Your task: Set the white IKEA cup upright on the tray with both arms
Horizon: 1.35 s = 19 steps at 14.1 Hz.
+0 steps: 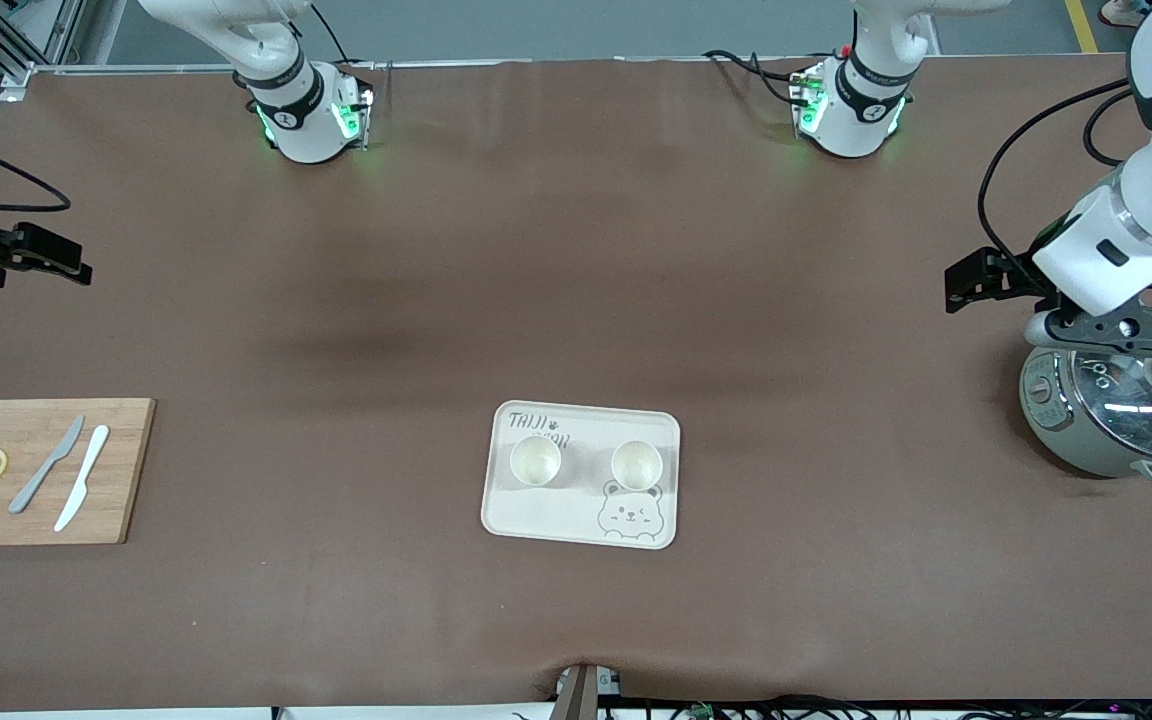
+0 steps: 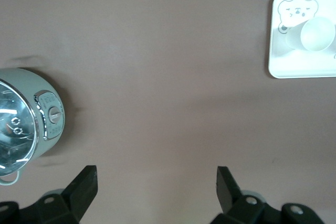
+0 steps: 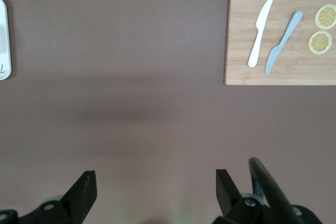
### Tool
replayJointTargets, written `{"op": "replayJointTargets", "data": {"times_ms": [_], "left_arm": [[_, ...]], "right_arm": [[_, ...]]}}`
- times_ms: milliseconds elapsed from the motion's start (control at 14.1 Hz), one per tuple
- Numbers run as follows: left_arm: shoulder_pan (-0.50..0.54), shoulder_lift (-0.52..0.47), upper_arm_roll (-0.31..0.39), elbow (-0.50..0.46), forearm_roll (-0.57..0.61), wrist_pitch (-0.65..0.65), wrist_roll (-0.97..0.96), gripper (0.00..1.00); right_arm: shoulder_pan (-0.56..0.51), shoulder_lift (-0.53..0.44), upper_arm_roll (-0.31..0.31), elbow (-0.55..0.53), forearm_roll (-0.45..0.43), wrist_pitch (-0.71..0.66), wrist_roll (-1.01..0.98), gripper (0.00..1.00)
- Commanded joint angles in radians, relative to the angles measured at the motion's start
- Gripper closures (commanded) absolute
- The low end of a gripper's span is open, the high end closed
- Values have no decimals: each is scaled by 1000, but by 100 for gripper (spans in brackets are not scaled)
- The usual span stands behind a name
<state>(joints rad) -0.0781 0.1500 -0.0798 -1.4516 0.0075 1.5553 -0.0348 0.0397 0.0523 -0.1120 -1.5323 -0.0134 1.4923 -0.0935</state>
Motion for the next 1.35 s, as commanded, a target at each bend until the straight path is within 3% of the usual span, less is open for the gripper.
{"op": "replayJointTargets", "data": {"times_ms": [0,426,923,1279], "left_arm": [[1,-38,-1,-33,32,0,18,0],[1,-29,-3,-32,80,23,10,0],[3,-24,-3,-29,72,38,0,0],[1,-23,-3,-21,69,42,0,0]], "right_arm": [[-20,-3,12,43,-31,-10,-2,0],[-35,-8,17,84,-33,-18,-2,0],[-34,-15,15,221,-19,-200,-6,0],[-26,-14,23,236,-14,-196,3,0]]}}
